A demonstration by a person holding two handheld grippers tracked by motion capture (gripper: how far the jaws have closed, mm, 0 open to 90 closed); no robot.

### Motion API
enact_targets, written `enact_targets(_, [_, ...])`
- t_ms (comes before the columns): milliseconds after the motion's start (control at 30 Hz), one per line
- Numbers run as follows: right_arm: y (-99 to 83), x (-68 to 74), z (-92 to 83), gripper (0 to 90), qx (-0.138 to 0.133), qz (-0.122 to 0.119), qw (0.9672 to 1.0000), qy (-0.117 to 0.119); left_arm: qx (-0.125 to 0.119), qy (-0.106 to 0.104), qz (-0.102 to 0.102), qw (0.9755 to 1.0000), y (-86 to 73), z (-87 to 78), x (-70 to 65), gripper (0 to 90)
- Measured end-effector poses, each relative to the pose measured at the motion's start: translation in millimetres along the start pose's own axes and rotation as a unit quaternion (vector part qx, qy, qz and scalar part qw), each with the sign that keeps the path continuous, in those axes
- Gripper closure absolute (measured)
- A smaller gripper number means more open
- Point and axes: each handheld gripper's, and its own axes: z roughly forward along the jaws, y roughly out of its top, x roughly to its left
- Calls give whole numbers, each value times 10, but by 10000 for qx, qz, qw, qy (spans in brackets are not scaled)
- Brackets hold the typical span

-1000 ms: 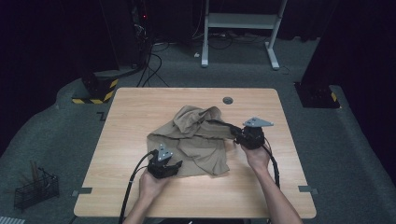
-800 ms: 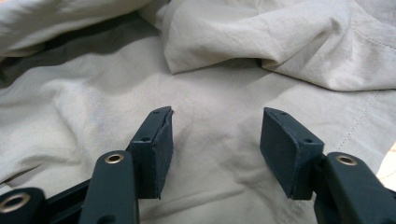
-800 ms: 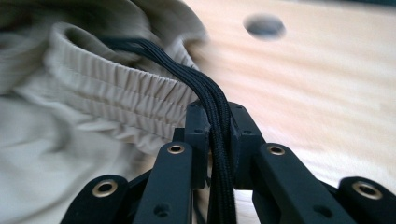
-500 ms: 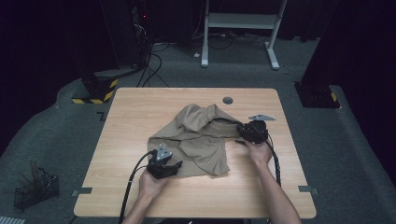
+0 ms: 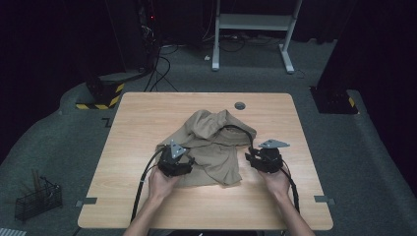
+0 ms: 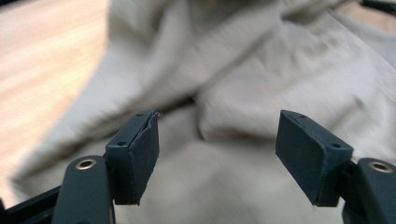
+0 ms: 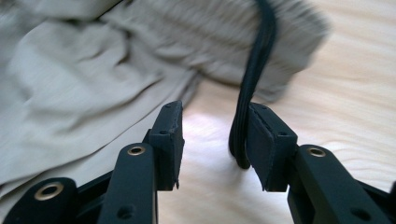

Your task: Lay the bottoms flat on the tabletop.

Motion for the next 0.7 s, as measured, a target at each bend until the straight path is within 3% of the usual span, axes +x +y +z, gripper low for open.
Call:
enact_targets(100, [-14, 142, 37, 587, 115, -206, 9996, 159, 12, 89, 13, 10000, 119, 52, 60, 298])
enact_targets(200, [-16, 229, 84, 571, 115, -266, 9992, 281, 107, 111, -1, 9999, 221, 160, 110, 297])
enact_targets(333, [11, 332, 179, 534, -21, -333, 9983, 475, 348, 71, 27, 9994, 315, 360, 154, 326])
enact_targets(400, [35, 414, 259, 517, -76, -450, 9977, 510, 397, -7, 61, 9992, 344, 438, 161, 405])
enact_targets(500, [69, 529, 406, 501, -71, -548, 9968, 576, 463, -138, 168, 9987, 390, 500, 151, 596])
enact_targets(633, [99, 650, 584, 500, 113, -742, 9957, 535, 456, -270, 69, 9986, 443, 499, 178, 846])
enact_targets(700, [86, 678, 639, 510, 271, -862, 9946, 504, 412, -339, -25, 9986, 466, 470, 226, 882])
